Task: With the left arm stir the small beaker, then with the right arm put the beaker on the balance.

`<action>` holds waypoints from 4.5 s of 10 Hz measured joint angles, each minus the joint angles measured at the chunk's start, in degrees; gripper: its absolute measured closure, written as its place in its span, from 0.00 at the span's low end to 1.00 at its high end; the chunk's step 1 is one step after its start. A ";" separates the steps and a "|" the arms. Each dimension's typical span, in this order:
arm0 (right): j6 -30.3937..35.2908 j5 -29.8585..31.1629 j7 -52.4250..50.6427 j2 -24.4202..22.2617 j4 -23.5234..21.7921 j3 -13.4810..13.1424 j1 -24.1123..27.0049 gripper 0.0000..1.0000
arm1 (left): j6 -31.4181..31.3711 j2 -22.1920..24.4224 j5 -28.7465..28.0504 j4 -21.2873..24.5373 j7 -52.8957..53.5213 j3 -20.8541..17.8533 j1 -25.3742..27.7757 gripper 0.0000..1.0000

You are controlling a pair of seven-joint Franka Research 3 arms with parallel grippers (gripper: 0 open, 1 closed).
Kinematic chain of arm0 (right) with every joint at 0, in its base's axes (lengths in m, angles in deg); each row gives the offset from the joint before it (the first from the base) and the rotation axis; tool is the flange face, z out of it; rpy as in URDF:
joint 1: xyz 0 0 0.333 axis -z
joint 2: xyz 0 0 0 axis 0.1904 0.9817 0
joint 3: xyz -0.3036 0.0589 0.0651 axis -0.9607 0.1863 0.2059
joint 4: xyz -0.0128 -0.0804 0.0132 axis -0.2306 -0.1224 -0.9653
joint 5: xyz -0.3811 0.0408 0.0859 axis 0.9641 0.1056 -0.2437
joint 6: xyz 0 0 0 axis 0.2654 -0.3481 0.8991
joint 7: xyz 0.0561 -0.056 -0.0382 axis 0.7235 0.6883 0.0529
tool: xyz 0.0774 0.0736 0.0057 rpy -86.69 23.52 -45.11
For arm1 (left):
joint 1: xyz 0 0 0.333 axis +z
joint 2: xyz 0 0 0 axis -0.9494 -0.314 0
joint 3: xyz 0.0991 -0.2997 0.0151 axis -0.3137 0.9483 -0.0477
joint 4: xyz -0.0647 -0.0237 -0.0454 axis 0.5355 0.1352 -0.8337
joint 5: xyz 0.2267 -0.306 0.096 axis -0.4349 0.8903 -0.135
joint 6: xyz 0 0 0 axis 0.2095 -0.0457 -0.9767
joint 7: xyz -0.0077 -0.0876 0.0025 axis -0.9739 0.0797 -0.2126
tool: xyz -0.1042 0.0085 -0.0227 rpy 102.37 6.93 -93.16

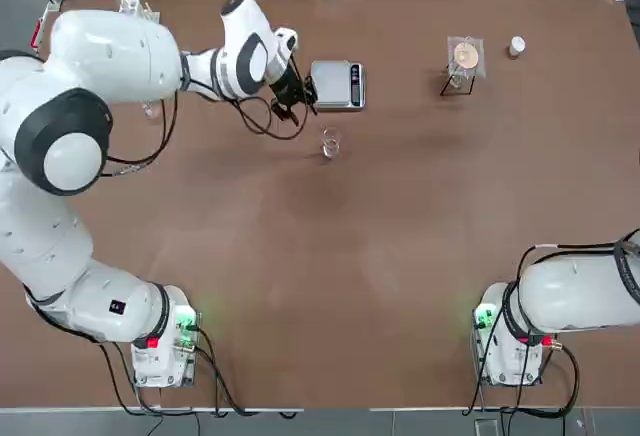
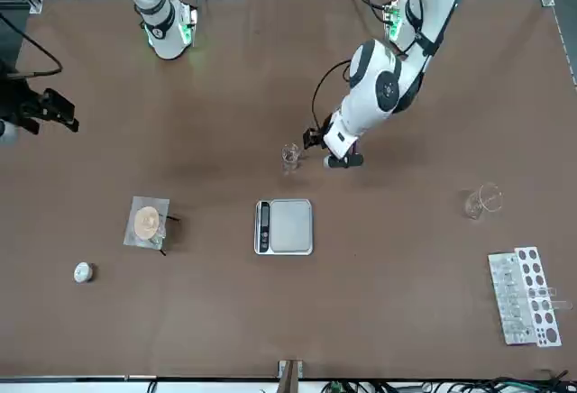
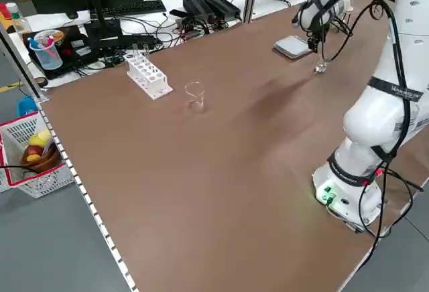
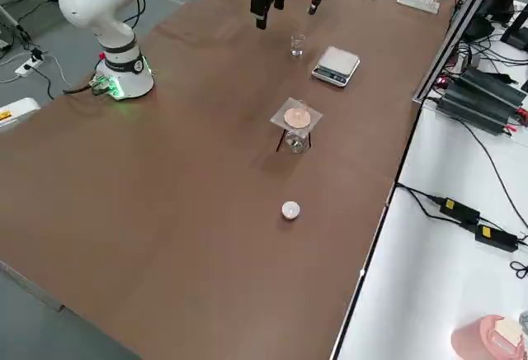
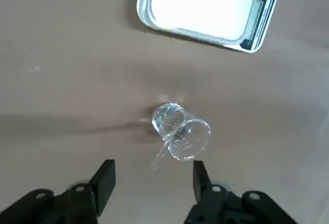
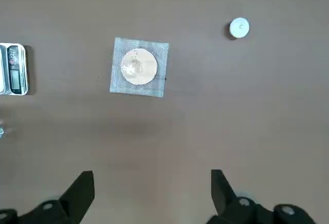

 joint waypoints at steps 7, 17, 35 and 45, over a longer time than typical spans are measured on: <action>0.32 0.00 -0.03 0.00 0.00 -0.09 0.00 0.00 | -3.54 -0.94 0.00 1.95 -0.04 0.70 -0.73 0.44; 0.46 0.00 -0.04 0.00 0.00 -0.17 0.01 0.00 | -6.45 -2.98 0.00 1.92 -0.07 1.17 -1.88 0.59; 0.51 0.00 -0.10 0.00 0.00 -0.31 0.39 0.00 | -6.66 -5.00 0.00 -0.34 -0.09 1.12 -1.86 0.74; 1.19 0.00 -0.16 0.00 0.00 -0.23 0.38 0.00 | -6.66 -5.18 0.00 -0.75 -0.09 1.14 -1.90 0.81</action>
